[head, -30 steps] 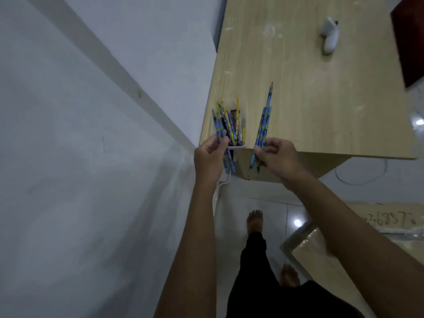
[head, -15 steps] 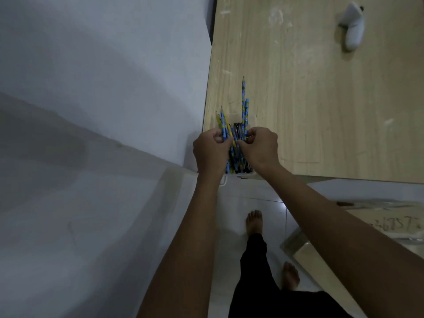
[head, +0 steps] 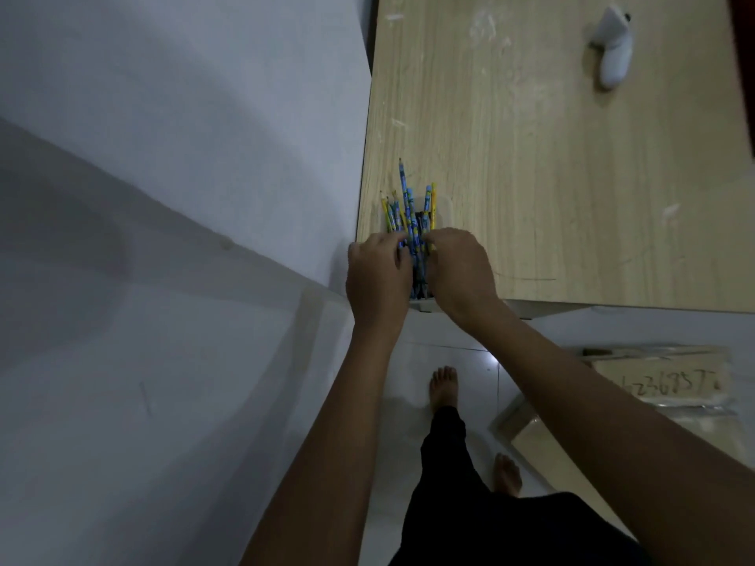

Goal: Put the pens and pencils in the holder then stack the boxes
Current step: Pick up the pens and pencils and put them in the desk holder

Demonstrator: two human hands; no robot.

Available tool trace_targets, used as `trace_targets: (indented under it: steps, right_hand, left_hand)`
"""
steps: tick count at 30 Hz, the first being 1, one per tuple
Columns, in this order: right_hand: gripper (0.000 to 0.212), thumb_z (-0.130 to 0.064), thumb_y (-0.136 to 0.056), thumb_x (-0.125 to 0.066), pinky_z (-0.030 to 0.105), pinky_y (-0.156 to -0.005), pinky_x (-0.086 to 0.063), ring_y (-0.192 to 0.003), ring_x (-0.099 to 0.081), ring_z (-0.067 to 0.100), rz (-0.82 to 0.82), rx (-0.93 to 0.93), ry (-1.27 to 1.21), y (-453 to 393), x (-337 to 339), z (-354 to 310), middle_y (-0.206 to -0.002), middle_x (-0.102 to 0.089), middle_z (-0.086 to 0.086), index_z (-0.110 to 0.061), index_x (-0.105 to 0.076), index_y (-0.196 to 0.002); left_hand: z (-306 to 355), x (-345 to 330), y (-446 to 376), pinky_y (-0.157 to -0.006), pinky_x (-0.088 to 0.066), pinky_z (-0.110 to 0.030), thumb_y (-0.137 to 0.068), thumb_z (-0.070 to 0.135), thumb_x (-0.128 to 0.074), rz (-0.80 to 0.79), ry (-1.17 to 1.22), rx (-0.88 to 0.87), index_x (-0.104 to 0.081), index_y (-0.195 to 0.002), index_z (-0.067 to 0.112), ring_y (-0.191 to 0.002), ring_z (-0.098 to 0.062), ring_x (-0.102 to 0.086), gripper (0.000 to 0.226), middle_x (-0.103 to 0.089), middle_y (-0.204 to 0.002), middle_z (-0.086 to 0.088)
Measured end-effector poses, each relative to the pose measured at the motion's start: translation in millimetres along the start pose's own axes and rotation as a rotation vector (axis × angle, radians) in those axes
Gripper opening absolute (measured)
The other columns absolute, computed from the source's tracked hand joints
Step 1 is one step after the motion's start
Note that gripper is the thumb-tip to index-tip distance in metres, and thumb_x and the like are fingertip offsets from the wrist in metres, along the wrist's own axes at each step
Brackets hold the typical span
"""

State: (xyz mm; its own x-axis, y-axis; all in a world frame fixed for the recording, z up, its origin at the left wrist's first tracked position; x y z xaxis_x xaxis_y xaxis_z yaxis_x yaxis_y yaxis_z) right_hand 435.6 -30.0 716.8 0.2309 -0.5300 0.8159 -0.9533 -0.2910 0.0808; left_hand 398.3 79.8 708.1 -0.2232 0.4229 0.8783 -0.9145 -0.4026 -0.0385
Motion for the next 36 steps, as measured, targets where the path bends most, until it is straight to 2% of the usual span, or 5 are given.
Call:
trace_targets:
  steps: [5,18,24,30,36]
  right_hand:
    - [0.061,-0.016,-0.092,-0.055,0.047,-0.119,-0.011,-0.145,-0.026,0.025,-0.239,0.255,0.391,10.7,-21.1,9.4,-0.156,-0.029,0.009,-0.009,-0.032,-0.148]
    - [0.062,-0.016,-0.09,-0.058,0.05,-0.118,-0.014,-0.147,-0.018,0.031,-0.224,0.345,0.5,-6.6,-15.6,18.8,-0.16,-0.019,0.01,-0.015,-0.034,-0.148]
    - [0.049,-0.012,-0.092,-0.052,0.046,-0.12,-0.006,-0.149,-0.015,0.025,-0.317,0.437,0.5,-5.0,-8.1,19.8,-0.16,-0.021,0.005,-0.023,-0.049,-0.139]
    - [0.058,0.009,-0.082,-0.05,0.048,-0.118,-0.016,-0.137,-0.042,0.025,-0.302,0.298,0.208,6.9,8.5,23.5,-0.149,-0.043,0.01,-0.017,-0.057,-0.133]
    - [0.042,0.004,-0.082,-0.055,0.035,-0.092,-0.044,-0.114,-0.055,0.033,-0.147,0.199,-0.056,48.9,44.2,35.4,-0.125,-0.059,0.016,-0.012,-0.066,-0.119]
  left_hand:
    - [-15.5,-15.9,13.9,-0.093,-0.046,-0.045,-0.095,0.036,-0.056,-0.073,-0.26,-0.236,-0.064,-0.13,0.027,-0.127,-0.03,-0.048,0.037,-0.059,-0.14,0.005]
    - [-14.2,-14.0,0.6,-0.089,-0.049,-0.042,-0.084,0.041,-0.071,-0.07,-0.24,-0.098,-0.066,-0.125,0.031,-0.123,-0.026,-0.047,0.043,-0.059,-0.134,0.001]
    - [-13.9,-17.8,-6.9,-0.108,-0.035,-0.052,-0.086,0.038,-0.071,-0.248,-0.32,-0.15,-0.042,-0.147,0.034,-0.143,-0.03,-0.032,0.068,-0.037,-0.157,0.0]
    - [-1.0,-2.3,5.1,-0.116,-0.013,-0.059,-0.096,0.044,-0.049,-0.248,-0.319,-0.116,-0.043,-0.147,0.032,-0.145,-0.026,-0.028,0.053,-0.043,-0.154,0.007]
    - [16.8,13.6,55.8,-0.105,-0.034,-0.051,-0.087,0.03,-0.058,-0.089,-0.334,-0.132,-0.063,-0.125,0.03,-0.121,-0.027,-0.05,0.038,-0.061,-0.128,0.001]
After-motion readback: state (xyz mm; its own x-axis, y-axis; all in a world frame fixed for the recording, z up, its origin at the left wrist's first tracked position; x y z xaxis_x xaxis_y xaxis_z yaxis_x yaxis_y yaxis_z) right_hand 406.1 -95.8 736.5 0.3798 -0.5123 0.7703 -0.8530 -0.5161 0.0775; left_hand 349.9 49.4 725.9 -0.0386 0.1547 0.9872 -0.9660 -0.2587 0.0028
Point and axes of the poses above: each hand's wrist, its own y-axis away from the middle knuckle, its own x-axis out of the back of the hand, z = x × y, the point moved 3 cm from there along -y, towards the middle knuckle
